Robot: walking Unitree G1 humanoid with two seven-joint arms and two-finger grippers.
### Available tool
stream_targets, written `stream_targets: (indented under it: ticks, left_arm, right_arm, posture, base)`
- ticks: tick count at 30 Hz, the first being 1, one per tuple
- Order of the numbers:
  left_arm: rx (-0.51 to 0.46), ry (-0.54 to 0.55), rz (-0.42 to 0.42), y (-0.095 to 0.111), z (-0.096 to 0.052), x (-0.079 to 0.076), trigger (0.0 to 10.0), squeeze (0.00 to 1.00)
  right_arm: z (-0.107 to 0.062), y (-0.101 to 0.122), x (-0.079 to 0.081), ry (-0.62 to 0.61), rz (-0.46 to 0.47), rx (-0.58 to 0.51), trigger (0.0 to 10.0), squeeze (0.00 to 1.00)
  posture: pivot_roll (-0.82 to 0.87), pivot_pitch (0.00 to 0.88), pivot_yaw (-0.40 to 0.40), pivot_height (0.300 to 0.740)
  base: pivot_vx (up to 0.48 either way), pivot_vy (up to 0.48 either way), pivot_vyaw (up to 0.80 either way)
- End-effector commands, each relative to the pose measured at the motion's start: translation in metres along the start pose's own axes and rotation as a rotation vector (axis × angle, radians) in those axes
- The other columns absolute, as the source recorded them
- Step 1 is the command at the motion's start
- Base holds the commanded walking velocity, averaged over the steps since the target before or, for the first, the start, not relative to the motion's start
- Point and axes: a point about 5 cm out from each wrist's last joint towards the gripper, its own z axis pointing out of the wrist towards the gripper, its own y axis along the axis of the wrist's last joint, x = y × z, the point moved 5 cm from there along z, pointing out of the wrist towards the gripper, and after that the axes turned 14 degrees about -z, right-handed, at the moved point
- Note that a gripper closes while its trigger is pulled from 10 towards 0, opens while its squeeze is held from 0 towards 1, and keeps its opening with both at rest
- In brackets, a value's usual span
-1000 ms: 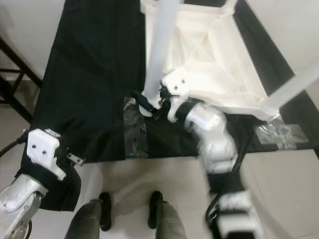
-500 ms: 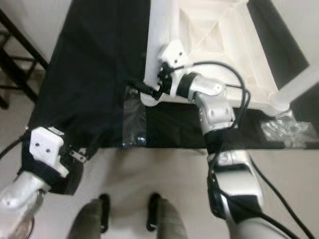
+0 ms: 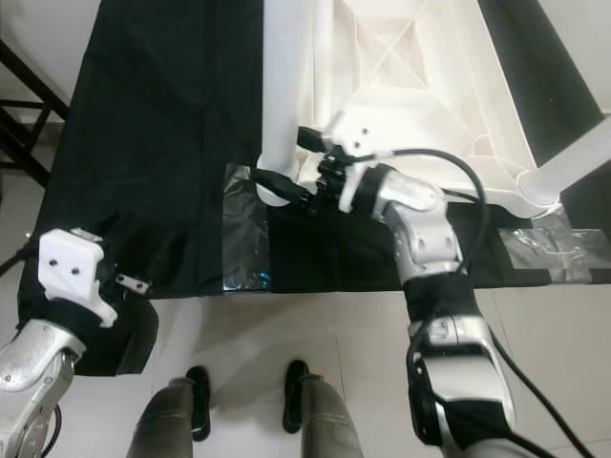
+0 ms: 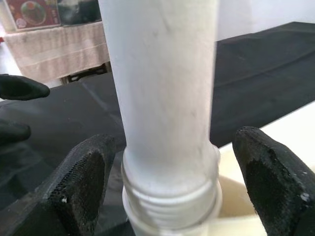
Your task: Building children table
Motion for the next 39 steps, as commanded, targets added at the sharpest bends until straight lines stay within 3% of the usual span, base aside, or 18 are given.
stream_targets:
  ticks: [1,6,9,16,18,22,23,27,28,36,39]
  left_arm:
    - [0.041,0.019,-0.023,-0.011,-0.003,0.002,10.0,0.00]
    - [0.043,0.019,-0.023,-0.012,-0.002,0.002,10.0,0.00]
    - [0.047,0.020,-0.022,-0.012,0.000,0.001,10.0,0.00]
    - [0.047,0.010,-0.021,-0.010,-0.001,-0.003,10.0,0.00]
    - [0.047,0.005,-0.018,-0.007,-0.004,-0.004,10.0,0.00]
    - [0.047,0.013,-0.015,-0.005,-0.007,-0.003,10.0,0.00]
    - [0.047,0.017,-0.013,-0.004,-0.009,-0.003,10.0,0.00]
    - [0.047,0.018,-0.012,-0.004,-0.009,-0.003,10.0,0.00]
    - [0.046,0.022,-0.012,-0.004,-0.010,-0.003,10.0,0.00]
    - [0.046,0.035,-0.019,-0.004,-0.011,-0.004,10.0,0.00]
    - [0.046,0.034,-0.029,-0.004,-0.010,-0.006,10.0,0.00]
  right_arm:
    - [-0.006,0.001,0.003,0.006,0.007,-0.020,10.0,0.00]
    - [-0.006,0.000,0.006,0.013,0.018,-0.035,10.0,0.00]
    - [0.007,0.004,-0.001,0.029,-0.021,-0.051,10.0,0.00]
    - [0.021,0.009,-0.016,0.006,-0.041,-0.047,10.0,0.00]
    - [0.033,0.014,-0.024,-0.001,-0.050,-0.043,10.0,0.00]
    - [0.046,0.020,-0.021,0.053,-0.050,-0.059,10.0,0.00]
    - [0.051,0.022,-0.015,0.103,-0.049,-0.071,3.3,0.00]
    - [0.053,0.023,-0.014,0.117,-0.049,-0.076,3.3,0.00]
    - [0.055,0.025,-0.011,0.145,-0.046,-0.082,0.0,0.00]
    - [0.054,0.031,-0.011,0.220,-0.046,-0.099,0.0,0.00]
    - [0.044,0.022,-0.013,0.195,-0.064,-0.070,0.0,0.00]
  posture:
    - [0.13,0.317,-0.096,0.740]
    - [0.14,0.306,-0.089,0.740]
    - [0.14,0.303,-0.096,0.740]
    - [0.16,0.314,-0.103,0.740]
    - [0.17,0.329,-0.109,0.740]
    - [0.18,0.342,-0.120,0.740]
    - [0.18,0.347,-0.126,0.740]
    - [0.18,0.347,-0.126,0.740]
    - [0.18,0.352,-0.138,0.740]
    - [0.16,0.355,-0.153,0.740]
    - [0.14,0.353,-0.149,0.740]
  base:
    - [0.000,0.000,0.00]
    - [0.000,0.000,0.00]
    - [0.000,0.000,0.00]
    - [0.000,0.000,0.00]
    - [0.000,0.000,0.00]
    - [0.000,0.000,0.00]
    - [0.000,0.000,0.00]
    - [0.000,0.000,0.00]
    - [0.000,0.000,0.00]
    - [0.000,0.000,0.00]
    - [0.000,0.000,0.00]
